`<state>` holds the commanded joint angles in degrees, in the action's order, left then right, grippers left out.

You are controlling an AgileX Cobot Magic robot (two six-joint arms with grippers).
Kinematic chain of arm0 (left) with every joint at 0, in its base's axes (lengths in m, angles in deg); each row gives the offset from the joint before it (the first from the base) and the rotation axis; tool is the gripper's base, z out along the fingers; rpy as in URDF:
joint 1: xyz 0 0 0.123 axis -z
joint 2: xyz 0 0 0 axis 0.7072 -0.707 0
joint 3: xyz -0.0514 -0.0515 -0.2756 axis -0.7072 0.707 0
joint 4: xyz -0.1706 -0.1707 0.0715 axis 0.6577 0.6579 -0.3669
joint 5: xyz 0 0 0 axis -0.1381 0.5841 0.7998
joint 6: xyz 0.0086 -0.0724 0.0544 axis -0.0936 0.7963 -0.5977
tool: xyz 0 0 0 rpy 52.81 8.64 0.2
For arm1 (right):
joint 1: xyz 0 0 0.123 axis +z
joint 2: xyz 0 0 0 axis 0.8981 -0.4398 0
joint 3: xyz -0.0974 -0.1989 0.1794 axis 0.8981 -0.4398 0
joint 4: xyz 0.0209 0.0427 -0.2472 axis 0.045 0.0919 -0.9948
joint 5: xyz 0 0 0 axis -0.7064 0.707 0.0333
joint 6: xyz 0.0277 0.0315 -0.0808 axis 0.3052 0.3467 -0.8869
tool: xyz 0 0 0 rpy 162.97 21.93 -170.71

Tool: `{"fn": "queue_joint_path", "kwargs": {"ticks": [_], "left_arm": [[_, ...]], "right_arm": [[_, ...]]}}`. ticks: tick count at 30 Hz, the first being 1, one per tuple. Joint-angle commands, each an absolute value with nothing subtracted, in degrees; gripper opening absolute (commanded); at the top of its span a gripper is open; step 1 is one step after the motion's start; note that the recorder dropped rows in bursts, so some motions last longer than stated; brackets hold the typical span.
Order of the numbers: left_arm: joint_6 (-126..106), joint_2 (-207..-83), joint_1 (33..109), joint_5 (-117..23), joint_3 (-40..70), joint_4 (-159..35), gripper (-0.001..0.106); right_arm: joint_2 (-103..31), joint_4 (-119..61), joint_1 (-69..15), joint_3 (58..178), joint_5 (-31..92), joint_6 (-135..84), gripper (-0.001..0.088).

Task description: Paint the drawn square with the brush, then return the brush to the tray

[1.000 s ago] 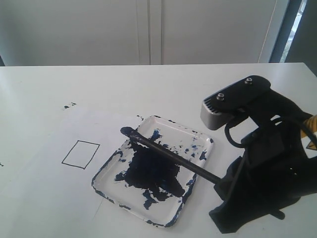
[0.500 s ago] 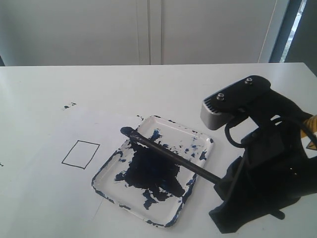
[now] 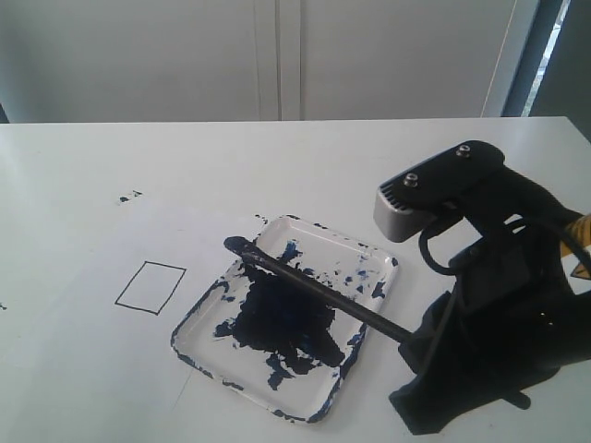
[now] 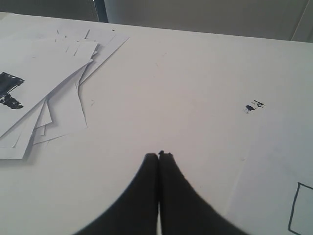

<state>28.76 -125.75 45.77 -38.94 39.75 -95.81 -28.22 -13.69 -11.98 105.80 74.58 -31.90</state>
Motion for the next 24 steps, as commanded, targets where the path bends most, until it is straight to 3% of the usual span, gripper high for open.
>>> {"fn": "queue_joint_path", "kwargs": {"ticks": [13,18,24], "left_arm": [[28.17,-125.86,45.66,-39.41,39.75,-95.91,0.000],[11.09,-125.99,45.76,-30.13,39.75,-93.90,0.000],[-8.61,-125.74,50.33,-19.33,37.77,-72.61,0.000]], "right_arm": [[-28.22,-13.70,-11.98,105.80,74.68,-31.90,0.0000],[-28.22,-13.58,-11.98,105.80,74.56,-31.90,0.0000],[-28.22,-13.58,-11.98,105.80,74.87,-31.90,0.0000]]}}
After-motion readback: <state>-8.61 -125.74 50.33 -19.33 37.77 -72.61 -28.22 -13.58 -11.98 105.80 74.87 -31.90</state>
